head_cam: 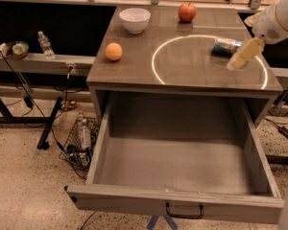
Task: Place redbull can into top drawer
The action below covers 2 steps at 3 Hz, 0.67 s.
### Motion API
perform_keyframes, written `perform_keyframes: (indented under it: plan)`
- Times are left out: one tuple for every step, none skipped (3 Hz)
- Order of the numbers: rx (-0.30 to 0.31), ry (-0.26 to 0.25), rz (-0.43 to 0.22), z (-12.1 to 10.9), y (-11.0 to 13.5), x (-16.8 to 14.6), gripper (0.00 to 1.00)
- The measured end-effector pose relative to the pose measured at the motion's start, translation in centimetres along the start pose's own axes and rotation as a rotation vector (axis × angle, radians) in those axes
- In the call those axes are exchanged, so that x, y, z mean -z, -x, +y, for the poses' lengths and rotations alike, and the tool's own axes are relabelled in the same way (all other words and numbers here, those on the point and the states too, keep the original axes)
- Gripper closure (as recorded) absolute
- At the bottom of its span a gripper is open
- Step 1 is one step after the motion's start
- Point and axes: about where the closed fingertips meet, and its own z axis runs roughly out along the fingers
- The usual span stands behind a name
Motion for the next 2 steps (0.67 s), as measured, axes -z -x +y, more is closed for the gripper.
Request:
perform_keyframes:
  plan:
    - [-0.048,-0.083,-0.040,-4.1,0.6,-2.2,0.00]
    - [-0.113,-0.146,-0.050,-7.1,0.6,-3.8,0.00]
